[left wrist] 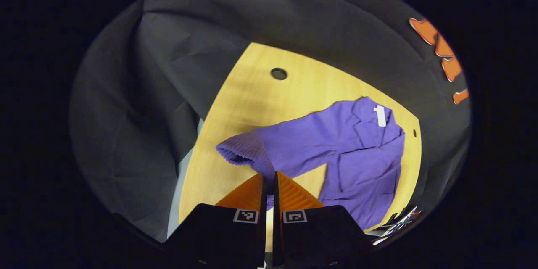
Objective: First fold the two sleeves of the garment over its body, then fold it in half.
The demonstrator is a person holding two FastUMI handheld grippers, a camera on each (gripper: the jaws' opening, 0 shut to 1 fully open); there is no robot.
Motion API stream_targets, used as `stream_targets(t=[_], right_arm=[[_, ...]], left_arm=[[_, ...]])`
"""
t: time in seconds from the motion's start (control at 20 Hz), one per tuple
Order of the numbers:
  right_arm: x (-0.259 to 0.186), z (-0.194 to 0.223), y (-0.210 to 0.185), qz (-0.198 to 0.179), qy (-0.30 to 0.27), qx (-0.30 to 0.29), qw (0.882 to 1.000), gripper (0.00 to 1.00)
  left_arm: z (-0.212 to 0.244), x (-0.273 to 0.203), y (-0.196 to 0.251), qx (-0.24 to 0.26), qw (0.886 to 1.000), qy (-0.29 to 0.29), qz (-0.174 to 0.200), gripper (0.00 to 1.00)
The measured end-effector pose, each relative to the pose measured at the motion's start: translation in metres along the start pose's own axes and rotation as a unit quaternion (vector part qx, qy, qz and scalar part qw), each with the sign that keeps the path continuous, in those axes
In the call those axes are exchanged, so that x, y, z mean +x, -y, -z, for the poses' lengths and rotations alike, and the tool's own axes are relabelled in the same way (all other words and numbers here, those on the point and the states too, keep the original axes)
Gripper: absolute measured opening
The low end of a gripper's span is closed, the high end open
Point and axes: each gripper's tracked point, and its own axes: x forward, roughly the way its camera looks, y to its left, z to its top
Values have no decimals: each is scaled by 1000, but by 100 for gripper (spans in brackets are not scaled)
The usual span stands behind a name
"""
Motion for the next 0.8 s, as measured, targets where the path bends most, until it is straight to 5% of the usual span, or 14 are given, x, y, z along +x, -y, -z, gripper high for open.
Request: stream_targets(t=[0.8], right_arm=[[-10,19,77,8,4,18,1000,96]], left_arm=[[-49,-35,314,193,975,31,109,7]])
